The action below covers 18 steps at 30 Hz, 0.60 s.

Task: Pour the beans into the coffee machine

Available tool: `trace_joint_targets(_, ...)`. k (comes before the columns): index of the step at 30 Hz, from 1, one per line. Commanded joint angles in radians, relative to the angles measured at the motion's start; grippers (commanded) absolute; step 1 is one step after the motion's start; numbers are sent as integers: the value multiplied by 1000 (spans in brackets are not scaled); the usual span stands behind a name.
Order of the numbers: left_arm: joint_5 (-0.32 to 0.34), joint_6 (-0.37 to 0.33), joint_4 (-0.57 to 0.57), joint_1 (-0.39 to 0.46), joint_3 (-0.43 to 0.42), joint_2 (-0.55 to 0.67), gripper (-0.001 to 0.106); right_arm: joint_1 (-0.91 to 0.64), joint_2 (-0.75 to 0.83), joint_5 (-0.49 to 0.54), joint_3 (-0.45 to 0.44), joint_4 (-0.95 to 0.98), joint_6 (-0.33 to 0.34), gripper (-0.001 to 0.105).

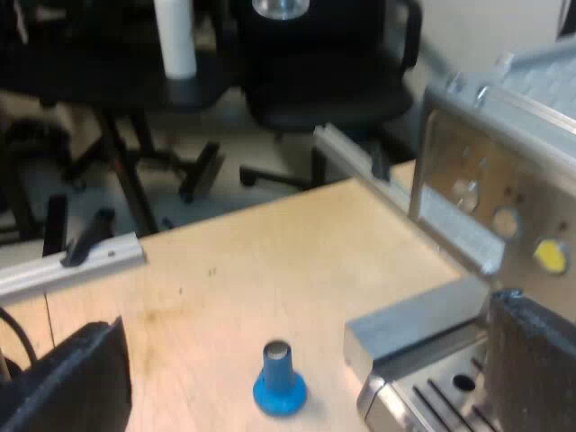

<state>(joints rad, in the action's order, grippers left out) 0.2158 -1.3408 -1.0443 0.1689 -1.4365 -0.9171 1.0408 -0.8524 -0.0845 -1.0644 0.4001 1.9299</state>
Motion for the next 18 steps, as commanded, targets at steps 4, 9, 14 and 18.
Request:
trace_joint_targets(4, 12, -31, 144, 13, 158, 52, 1, 0, -58, -11, -8, -2, -20, 81)
trace_joint_targets(9, 142, -126, 260, 96, 262, 51, 1, 20, -95, -11, -8, -2, -20, 81)
trace_joint_targets(14, 156, -71, 266, 140, 329, 51, 1, 98, -138, 64, -8, -2, -23, 81)
trace_joint_targets(18, 163, -74, 327, 137, 389, 51, 1, 152, -186, 164, -8, -13, -27, 81)
